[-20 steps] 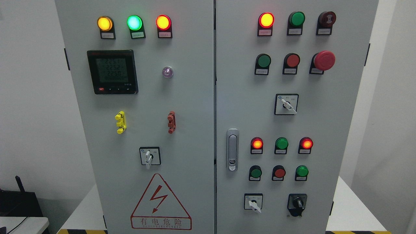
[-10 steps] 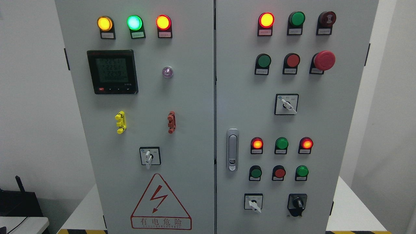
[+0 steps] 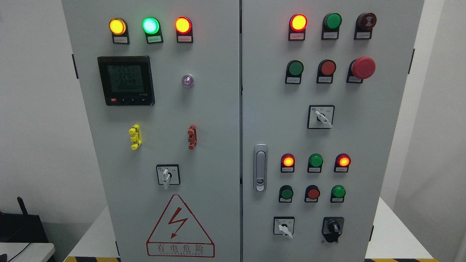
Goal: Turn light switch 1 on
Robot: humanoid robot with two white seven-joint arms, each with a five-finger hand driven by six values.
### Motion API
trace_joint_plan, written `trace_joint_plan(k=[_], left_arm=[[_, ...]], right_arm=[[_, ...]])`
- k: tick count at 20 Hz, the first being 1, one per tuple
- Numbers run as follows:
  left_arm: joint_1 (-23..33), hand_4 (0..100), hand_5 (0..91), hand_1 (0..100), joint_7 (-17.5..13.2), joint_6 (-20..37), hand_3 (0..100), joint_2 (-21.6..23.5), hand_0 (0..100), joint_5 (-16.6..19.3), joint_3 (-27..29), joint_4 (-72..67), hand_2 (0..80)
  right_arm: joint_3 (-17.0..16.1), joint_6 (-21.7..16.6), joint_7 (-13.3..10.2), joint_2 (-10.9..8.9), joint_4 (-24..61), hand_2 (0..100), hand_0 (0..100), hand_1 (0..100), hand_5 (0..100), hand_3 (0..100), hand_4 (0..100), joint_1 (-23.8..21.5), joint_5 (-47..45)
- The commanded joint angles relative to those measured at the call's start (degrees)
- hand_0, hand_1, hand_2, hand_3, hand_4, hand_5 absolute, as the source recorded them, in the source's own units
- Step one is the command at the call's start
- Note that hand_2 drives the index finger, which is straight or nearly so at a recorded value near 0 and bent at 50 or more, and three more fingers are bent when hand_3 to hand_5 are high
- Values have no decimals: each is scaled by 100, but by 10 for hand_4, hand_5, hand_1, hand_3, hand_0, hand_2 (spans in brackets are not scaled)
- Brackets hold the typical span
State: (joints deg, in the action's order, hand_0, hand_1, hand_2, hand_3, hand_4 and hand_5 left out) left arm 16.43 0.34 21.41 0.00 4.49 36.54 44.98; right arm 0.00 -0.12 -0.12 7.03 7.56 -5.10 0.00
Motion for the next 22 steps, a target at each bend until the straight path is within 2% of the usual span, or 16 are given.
trace_joint_plan(k=[1,2,5,9,12,14,16,22], left_arm=[[97,596,221,142,-323,162,523,18,457,-53,1250,2347,264],[106,630,259,151,-428,162,549,18,458,-71,1303,2567,302],[168,682,347,175,-928,162,597,9,439,-210,1435,3339,346],[168,690,391,196,-1281,162,622,9,380,-448,1365,4175,364],[159,697,405,189,-1290,153,627,18,351,-457,1181,4703,386],[141,720,446,196,-1290,153,655,18,327,-466,1119,4993,417],[106,730,481,197,-1290,145,673,18,313,-475,909,5179,433],[89,732,512,200,-1203,118,677,88,263,-493,215,5680,441]], right_arm=[[114,3,4,0,0,0,120,389,0,0,0,0,-149],[114,3,4,0,0,0,120,389,0,0,0,0,-149],[114,3,4,0,0,0,120,389,0,0,0,0,-149],[114,3,4,0,0,0,120,389,0,0,0,0,-149],[114,3,4,0,0,0,120,389,0,0,0,0,-149],[114,3,4,0,0,0,120,389,0,0,0,0,-149],[114,3,4,0,0,0,120,389,0,0,0,0,-149],[114,3,4,0,0,0,120,389,0,0,0,0,-149]])
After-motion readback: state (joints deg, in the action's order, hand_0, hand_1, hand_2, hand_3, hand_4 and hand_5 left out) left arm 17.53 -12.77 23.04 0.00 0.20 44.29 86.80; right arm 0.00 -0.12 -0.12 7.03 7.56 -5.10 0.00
